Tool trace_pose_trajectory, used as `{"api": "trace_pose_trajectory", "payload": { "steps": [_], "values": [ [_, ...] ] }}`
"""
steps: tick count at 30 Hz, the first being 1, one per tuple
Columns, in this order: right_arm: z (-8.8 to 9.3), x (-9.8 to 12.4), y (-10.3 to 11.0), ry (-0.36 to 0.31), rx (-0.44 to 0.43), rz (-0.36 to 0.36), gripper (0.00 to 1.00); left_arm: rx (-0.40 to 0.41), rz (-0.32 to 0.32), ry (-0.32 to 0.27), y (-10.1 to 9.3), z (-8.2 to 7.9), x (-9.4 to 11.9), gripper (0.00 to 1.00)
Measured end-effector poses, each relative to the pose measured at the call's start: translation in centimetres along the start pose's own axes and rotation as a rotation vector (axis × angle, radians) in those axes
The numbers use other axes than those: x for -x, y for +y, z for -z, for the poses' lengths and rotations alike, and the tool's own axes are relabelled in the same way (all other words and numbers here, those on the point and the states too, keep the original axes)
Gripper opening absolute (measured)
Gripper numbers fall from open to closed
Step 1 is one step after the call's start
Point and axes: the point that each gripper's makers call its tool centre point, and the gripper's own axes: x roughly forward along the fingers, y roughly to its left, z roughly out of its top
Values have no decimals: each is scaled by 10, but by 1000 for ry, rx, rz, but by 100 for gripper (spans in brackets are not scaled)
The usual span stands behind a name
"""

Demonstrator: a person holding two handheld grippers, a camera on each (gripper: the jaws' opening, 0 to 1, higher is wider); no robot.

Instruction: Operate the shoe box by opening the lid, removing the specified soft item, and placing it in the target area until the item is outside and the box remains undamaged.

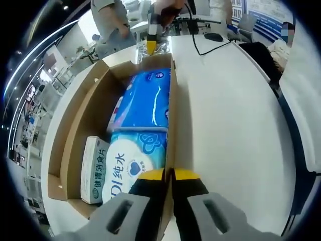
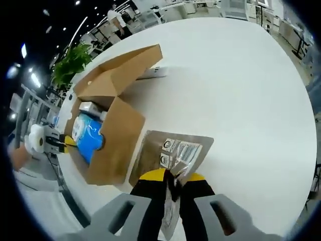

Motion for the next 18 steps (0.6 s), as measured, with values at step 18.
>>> {"api": "trace_pose_trajectory", "payload": {
  "steps": [18],
  "values": [
    [2, -4, -48, 64, 148, 228, 23, -17, -1, 8, -1, 0, 0, 4]
  ]
}}
